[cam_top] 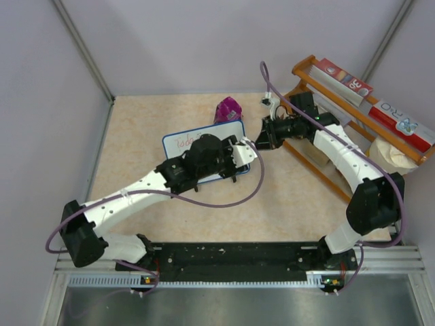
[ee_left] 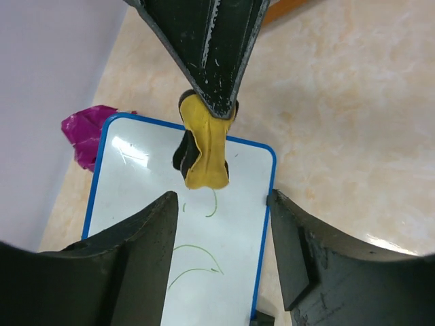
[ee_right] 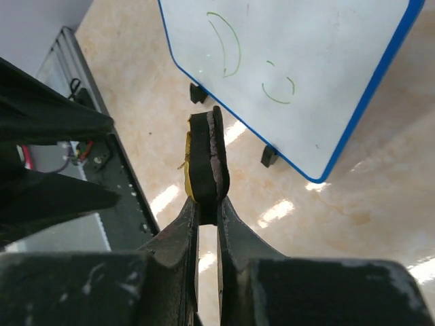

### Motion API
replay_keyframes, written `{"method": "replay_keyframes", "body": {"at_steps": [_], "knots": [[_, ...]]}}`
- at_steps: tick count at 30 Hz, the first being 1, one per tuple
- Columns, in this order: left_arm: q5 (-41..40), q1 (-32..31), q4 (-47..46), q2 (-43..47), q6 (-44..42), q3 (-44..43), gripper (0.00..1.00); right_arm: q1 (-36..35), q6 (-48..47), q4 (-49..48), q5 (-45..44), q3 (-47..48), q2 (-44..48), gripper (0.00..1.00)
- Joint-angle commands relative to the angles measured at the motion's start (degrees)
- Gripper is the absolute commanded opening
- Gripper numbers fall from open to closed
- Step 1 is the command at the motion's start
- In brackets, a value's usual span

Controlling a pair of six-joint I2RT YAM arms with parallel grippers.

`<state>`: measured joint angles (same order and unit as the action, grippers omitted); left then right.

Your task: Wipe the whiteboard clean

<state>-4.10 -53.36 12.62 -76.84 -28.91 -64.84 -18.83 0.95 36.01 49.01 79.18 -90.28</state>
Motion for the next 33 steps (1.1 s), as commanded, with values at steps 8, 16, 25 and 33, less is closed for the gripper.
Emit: {"method": "replay_keyframes", "body": {"at_steps": [8, 16, 25, 33], "knots": [[31.5, 12.8, 12.1, 4.6, 1.0, -6.3, 0.63, 0.4, -26.9, 12.0, -5.2, 3.2, 8.3, 0.00], [39.7, 13.5, 8.6, 3.1, 2.8, -4.9, 0.64, -0.6, -31.6, 12.8, 1.5, 0.5, 15.6, 0.00], [44.1, 13.5, 0.7, 6.2, 0.6, -0.6, 0.72, -3.8, -38.0, 17.8, 2.2, -0.8, 17.0, 0.00], [47.1, 13.2, 1.1, 3.3, -0.4, -1.5, 0.79, -4.6, -37.9, 18.0, 2.4, -0.6, 17.9, 0.00]]}}
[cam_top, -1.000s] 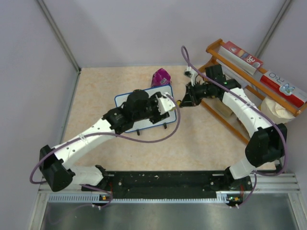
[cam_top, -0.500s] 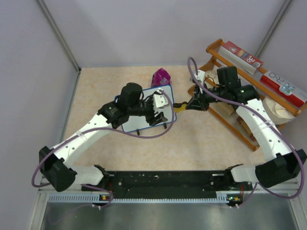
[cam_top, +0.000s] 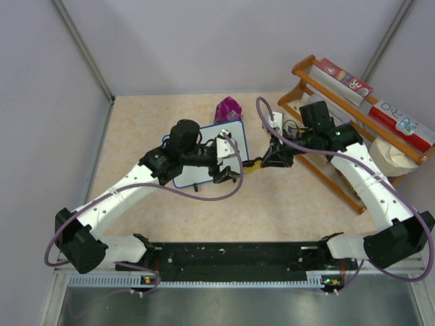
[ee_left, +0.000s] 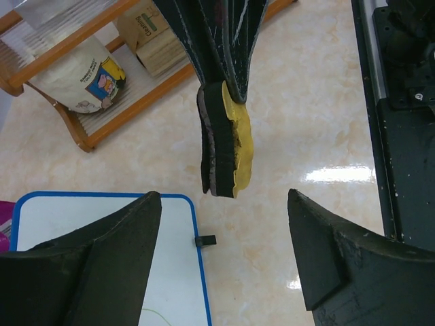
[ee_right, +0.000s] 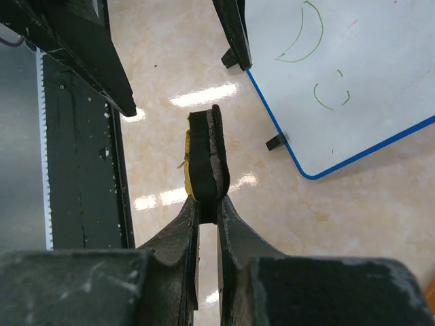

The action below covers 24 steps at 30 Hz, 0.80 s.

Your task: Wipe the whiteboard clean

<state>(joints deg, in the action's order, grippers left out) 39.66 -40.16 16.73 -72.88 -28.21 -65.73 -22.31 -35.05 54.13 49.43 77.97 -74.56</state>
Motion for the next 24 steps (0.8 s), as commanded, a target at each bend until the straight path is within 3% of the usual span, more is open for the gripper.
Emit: {"method": "replay_keyframes", "body": {"at_steps": [1, 14, 17, 21, 24], "knots": [[3.6, -0.3, -3.0, -1.1, -1.1, -0.8, 0.79, -1.2, -1.9, -0.2, 2.0, 0.8, 2.0, 0.00], [3.9, -1.8, -2.0, -5.9, -1.9, -3.6, 0.77, -1.3, -1.7, -0.2, 2.1, 0.6, 2.0, 0.00], [4.3, -2.0, -2.2, -6.3, -1.5, -3.9, 0.72, -1.3, -1.9, -0.2, 1.9, 0.4, 2.0, 0.00], [4.7, -2.2, -1.8, -7.2, -0.8, -4.8, 0.53, -1.3, -2.0, -0.3, 2.1, 0.5, 2.0, 0.00], [4.8, -2.3, -1.6, -7.6, -0.6, -4.9, 0.45, -1.3, -1.9, -0.3, 1.8, 0.8, 2.0, 0.00]]}}
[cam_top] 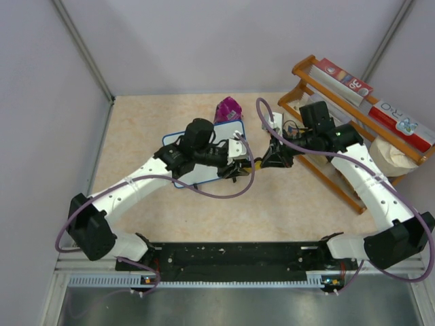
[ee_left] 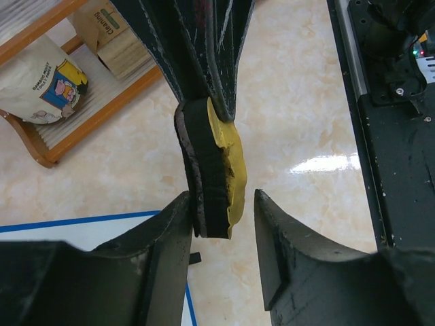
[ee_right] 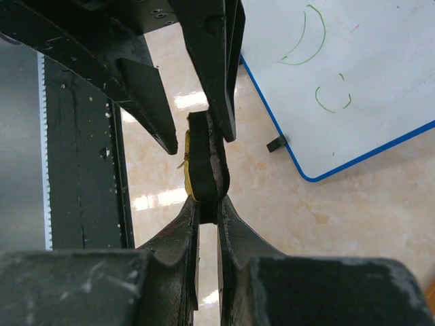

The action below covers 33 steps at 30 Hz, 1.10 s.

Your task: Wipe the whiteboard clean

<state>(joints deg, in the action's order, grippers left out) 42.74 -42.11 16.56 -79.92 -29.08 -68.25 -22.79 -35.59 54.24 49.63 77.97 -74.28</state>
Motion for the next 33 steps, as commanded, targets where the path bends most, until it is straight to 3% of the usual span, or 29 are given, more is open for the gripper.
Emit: {"method": "replay_keyframes", "body": {"at_steps": [1, 14, 17, 18, 19, 21, 22, 24, 28, 33], "knots": [[1.8, -0.4, -1.4, -0.7, 0.3, -2.4, 0.42, -0.8, -1.3, -0.4, 1.5, 0.8, 1.7, 0.00], [0.2, -0.7, 0.1, -1.4, 0.0, -2.0, 0.28, -0.9, -1.0, -0.5, 0.9, 1.1, 1.9, 0.00], [0.1, -0.7, 0.1, -1.5, 0.2, -2.0, 0.15, -0.8, -0.6, -0.6, 0.6, 1.2, 1.9, 0.00], [0.1, -0.7, 0.1, -1.6, 0.3, -2.0, 0.06, -0.9, -0.4, -0.7, 0.3, 1.3, 1.9, 0.01], [-0.1, -0.7, 0.0, -1.3, 0.4, -2.0, 0.01, -0.9, -0.2, -0.9, -0.1, 1.4, 1.9, 0.05], [-1.0, -0.7, -0.7, -1.3, 1.3, -1.9, 0.00, -0.9, 1.7, -1.6, -1.6, 1.6, 1.5, 0.11], [-2.6, -0.7, -1.4, -1.2, 2.4, -1.9, 0.00, -0.9, 2.8, -3.0, -2.6, 1.8, 1.4, 0.22], [-4.5, -0.8, -3.5, -0.8, 3.9, -1.2, 0.00, -0.9, 6.6, -4.4, -6.3, 2.1, 1.0, 0.33], [-12.1, -0.7, -8.4, 1.5, 7.0, 1.4, 0.00, -0.9, 13.0, -9.8, -12.8, 2.7, 0.9, 0.43], [-24.4, -0.7, -14.2, 4.0, 10.3, 3.7, 0.00, -0.9, 21.6, -15.4, -18.1, 3.1, 1.8, 0.47]]}}
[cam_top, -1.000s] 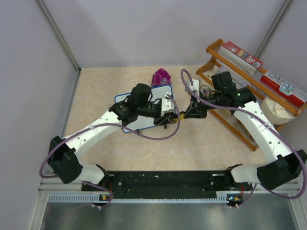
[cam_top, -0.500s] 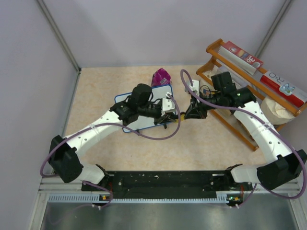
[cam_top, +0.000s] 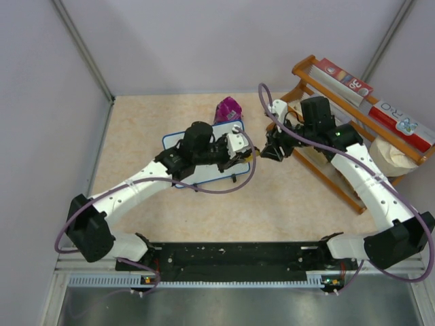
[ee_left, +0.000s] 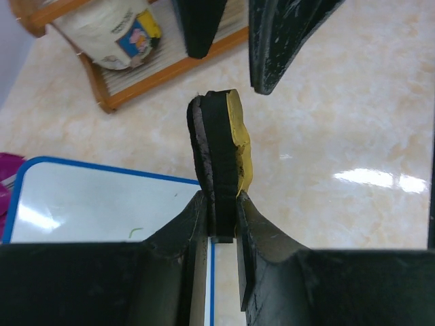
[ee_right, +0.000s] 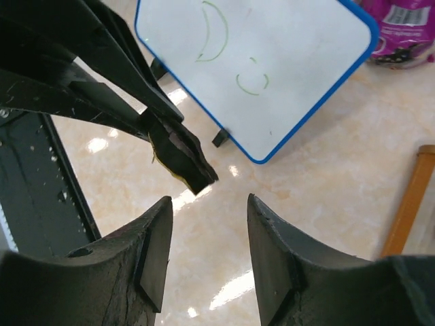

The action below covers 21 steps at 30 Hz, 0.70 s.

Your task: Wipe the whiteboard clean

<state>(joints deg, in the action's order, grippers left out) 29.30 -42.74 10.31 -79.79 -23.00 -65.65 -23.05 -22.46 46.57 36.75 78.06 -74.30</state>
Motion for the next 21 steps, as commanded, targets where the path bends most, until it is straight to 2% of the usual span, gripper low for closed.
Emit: {"method": "replay_keyframes", "body": {"at_steps": [1, 5, 7, 10, 16, 21], "knots": [[-12.4, -0.1, -8.4, 4.5, 4.8, 1.0, 0.00, -0.5, 9.7, -8.4, -5.2, 3.7, 2.0, 0.47], [-20.7, -0.1, -9.8, 5.6, 7.1, 0.3, 0.00, -0.5, 18.6, -13.2, -5.3, 3.3, 2.3, 0.43], [-24.9, -0.1, -9.8, 5.6, 8.5, -1.1, 0.00, -0.5, 24.5, -18.4, -4.3, 1.0, 2.7, 0.38], [-27.2, -0.1, -9.8, 5.5, 9.8, -2.8, 0.00, -0.6, 33.4, -28.2, -2.2, -2.6, 3.4, 0.37], [-34.2, -0.6, -14.0, 6.4, 15.8, -3.3, 0.00, -0.5, 51.2, -46.1, -0.6, -8.4, 2.6, 0.46], [-34.0, -0.6, -14.2, 6.8, 17.6, -3.0, 0.00, -0.7, 56.7, -50.5, -2.2, -7.5, -1.4, 0.49]]}}
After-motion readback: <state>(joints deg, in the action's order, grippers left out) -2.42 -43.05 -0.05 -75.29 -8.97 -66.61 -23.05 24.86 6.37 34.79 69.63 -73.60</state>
